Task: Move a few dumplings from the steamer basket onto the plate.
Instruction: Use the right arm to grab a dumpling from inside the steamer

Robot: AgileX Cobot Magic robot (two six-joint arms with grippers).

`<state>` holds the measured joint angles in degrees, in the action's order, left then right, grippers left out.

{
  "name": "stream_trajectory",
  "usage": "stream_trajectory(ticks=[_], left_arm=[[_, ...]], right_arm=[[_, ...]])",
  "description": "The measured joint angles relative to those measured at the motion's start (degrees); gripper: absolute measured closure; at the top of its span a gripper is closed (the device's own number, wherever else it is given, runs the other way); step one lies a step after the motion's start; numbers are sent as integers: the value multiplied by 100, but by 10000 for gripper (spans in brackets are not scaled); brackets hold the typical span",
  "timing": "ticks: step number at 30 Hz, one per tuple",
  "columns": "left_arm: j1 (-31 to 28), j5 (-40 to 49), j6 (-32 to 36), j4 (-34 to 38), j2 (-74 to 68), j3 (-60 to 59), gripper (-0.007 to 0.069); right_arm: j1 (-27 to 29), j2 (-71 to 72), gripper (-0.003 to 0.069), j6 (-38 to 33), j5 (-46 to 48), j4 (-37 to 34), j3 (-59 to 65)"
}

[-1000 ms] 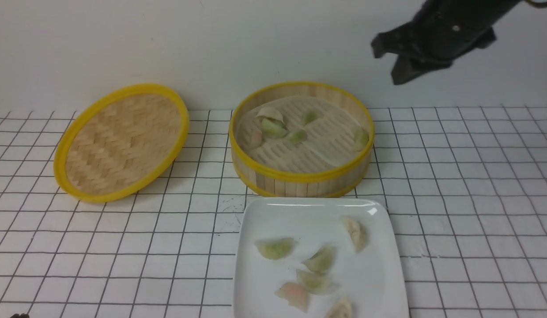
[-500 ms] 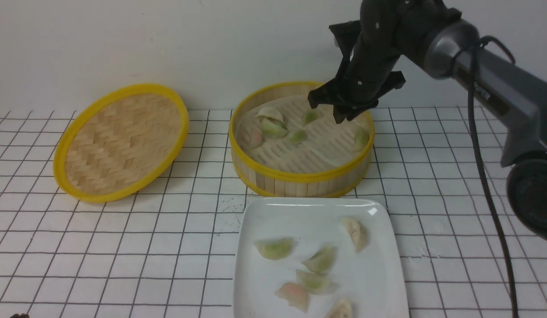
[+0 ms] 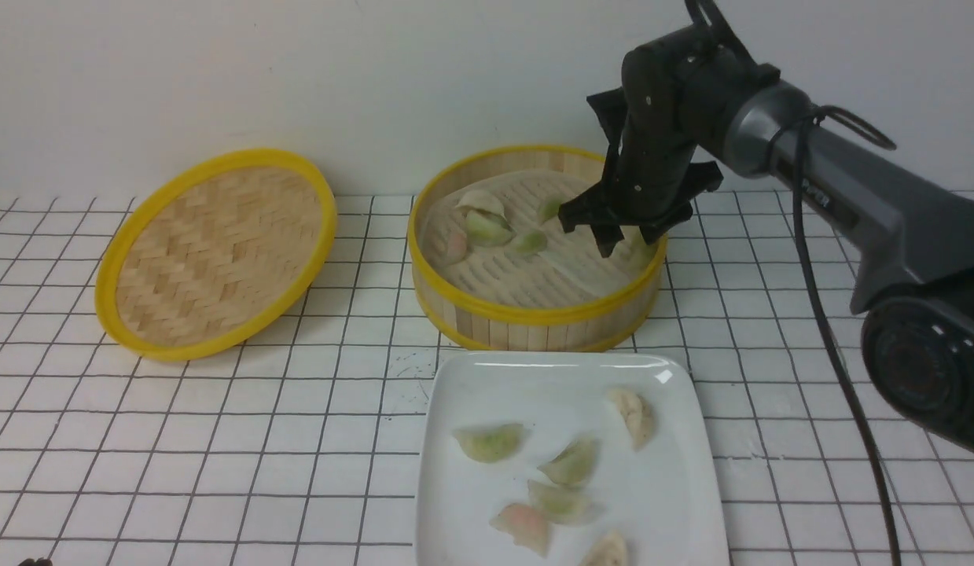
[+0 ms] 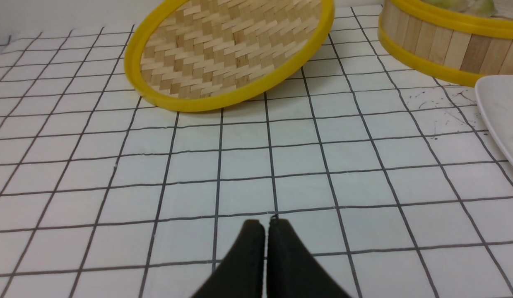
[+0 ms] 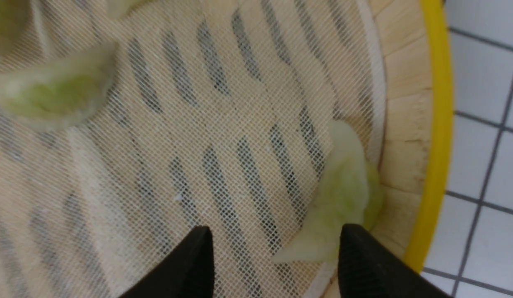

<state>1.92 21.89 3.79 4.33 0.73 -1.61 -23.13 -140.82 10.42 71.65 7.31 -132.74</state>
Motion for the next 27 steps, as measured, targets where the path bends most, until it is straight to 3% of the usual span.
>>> stream_trajectory(ticks=[6, 14, 18, 22, 27], left_arm=[[0, 0, 0, 0, 0, 0, 631], [0, 0, 0, 0, 0, 0, 631], [0, 0, 0, 0, 0, 0, 631], [0, 0, 0, 0, 0, 0, 631], [0, 0, 0, 0, 0, 0, 631]], right_arm=[[-10, -72, 279, 1, -30, -6, -47], [-71, -98, 281, -774, -3, -1227, -395], [-85, -92, 281, -641, -9, -921, -663], [-85, -92, 281, -106, -2, -106, -688], [-77, -138, 281, 17, -2, 106, -688]])
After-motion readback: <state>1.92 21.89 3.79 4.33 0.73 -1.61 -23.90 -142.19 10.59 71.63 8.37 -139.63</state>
